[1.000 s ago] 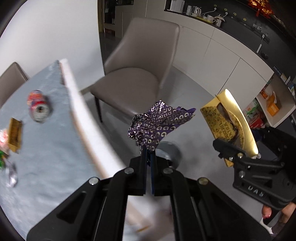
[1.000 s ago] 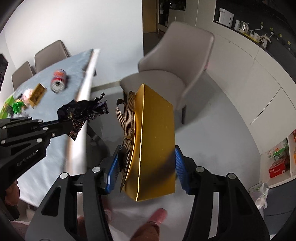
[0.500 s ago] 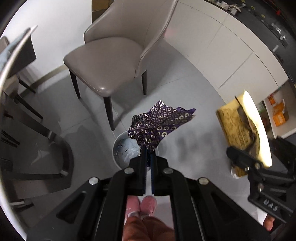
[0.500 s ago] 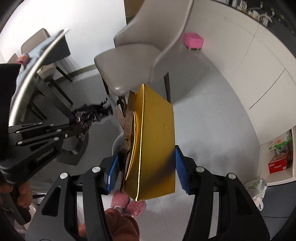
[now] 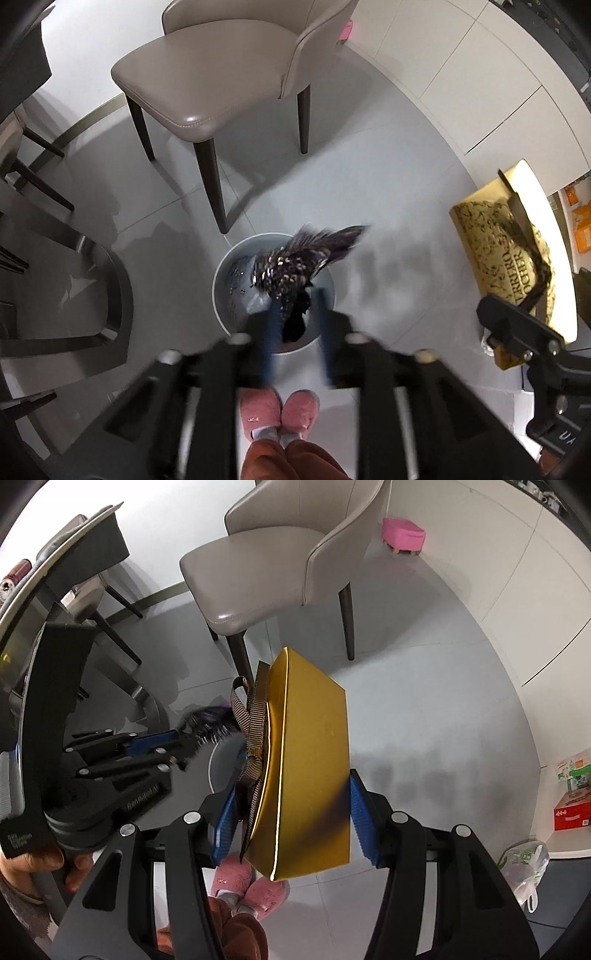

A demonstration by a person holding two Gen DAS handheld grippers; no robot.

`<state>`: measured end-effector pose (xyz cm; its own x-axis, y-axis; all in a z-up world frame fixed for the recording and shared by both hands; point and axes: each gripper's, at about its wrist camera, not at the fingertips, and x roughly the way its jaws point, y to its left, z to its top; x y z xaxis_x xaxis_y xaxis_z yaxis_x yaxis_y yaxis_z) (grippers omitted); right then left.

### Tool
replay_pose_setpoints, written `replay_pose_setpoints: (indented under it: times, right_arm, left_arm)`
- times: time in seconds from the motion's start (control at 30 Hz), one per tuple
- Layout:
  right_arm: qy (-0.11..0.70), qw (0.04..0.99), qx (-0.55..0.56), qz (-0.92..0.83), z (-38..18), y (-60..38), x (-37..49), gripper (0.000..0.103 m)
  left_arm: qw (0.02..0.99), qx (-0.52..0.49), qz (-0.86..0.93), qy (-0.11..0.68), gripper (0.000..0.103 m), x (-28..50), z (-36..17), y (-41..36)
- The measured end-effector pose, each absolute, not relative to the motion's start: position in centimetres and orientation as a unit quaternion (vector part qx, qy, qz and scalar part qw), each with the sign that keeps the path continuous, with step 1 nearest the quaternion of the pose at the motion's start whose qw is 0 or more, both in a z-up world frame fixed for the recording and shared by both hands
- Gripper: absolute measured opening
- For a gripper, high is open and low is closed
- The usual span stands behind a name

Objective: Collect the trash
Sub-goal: 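Open both tools to drop the wrapper and gold box into the bin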

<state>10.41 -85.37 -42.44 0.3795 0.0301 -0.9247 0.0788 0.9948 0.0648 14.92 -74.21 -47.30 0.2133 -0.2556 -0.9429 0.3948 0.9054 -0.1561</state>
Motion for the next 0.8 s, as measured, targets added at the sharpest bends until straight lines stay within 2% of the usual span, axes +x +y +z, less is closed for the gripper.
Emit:
replay_pose_setpoints:
  times: [0.07, 0.1, 0.5, 0.7, 0.8]
  right_arm:
    - [0.558, 0.828, 0.047, -0.01, -42.7, -85.2, 10.7, 0.053]
    - [0.559, 0.828, 0.047, -0.008, -43.0, -85.2, 10.8, 0.053]
    - [0.566, 0.823, 0.041, 0.031, -44.7, -84.2, 11.9, 0.053]
    - [0.567, 0.822, 0.028, 0.043, -44.9, -83.5, 12.9, 0.062]
    - [0.565, 0.823, 0.025, 0.045, -44.5, -83.4, 13.1, 0.063]
  left_arm:
    - [0.785, 0.061, -0.205, 0.581, 0.053, 14.8, -47.3, -74.0]
    - [0.786, 0.061, -0.205, 0.581, 0.053, 14.8, -47.4, -74.0]
    - [0.788, 0.053, -0.178, 0.587, 0.053, 15.6, -47.5, -72.1]
    - [0.791, 0.055, -0.165, 0.586, 0.053, 16.0, -47.3, -71.2]
    - [0.793, 0.051, -0.161, 0.585, 0.053, 16.1, -46.9, -70.9]
